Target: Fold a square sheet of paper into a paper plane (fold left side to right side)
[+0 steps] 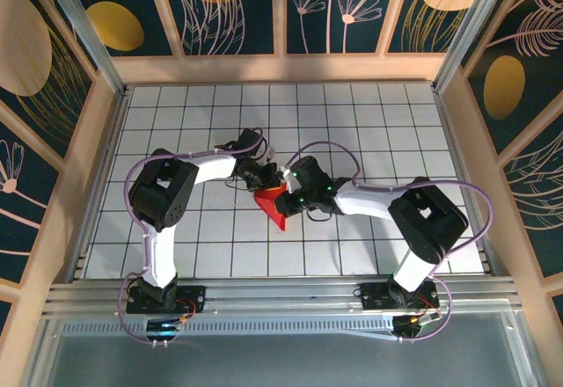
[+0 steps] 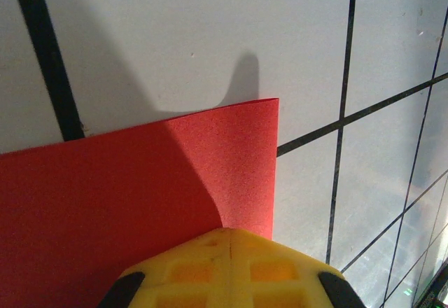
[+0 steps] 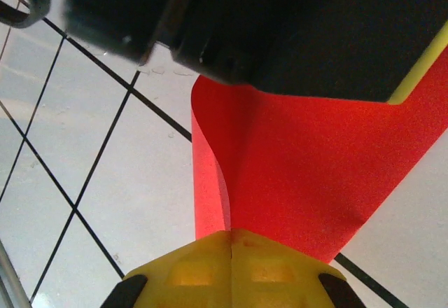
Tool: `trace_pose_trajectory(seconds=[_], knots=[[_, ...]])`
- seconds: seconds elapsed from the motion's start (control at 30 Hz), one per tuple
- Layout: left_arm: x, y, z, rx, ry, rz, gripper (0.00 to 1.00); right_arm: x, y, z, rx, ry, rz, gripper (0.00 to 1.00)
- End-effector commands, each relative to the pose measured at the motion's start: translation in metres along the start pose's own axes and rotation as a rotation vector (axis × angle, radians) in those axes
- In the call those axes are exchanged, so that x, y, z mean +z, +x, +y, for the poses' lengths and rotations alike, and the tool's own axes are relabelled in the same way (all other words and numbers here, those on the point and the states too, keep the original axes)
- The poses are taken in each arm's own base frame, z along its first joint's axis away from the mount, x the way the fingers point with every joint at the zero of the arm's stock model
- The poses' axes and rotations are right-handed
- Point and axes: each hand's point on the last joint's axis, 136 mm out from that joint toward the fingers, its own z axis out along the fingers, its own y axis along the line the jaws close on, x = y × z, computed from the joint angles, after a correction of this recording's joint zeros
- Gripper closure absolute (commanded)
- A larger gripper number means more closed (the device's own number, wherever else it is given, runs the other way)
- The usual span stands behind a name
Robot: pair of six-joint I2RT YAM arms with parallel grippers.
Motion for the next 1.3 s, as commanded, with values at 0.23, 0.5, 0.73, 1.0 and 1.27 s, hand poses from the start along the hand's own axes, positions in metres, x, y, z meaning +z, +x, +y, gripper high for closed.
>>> trace_pose_trajectory(seconds=[0.23,0.5,0.73,1.0,1.27], knots=[[0.014,0.014,0.021,-0.024,-0.074,0.046,0.99,0.005,-0.001,-0.013,0.021,0.045,0.024,1.0],[0.015,0.015,0.021,-0.029,-0.074,0.049,1.0,0.009,-0.003,-0.015,0.029,0.05,0.027,1.0],[0.015,0.015,0.021,-0.029,-0.075,0.047,1.0,0.012,-0.001,-0.018,0.035,0.053,0.034,1.0],[0.015,0.016,0.022,-0.031,-0.077,0.049,1.0,0.013,-0.001,-0.022,0.039,0.069,0.035,1.0],[0.015,0.018,0.023,-0.032,-0.078,0.053,0.99,0.013,-0.003,-0.026,0.045,0.081,0.027,1.0]])
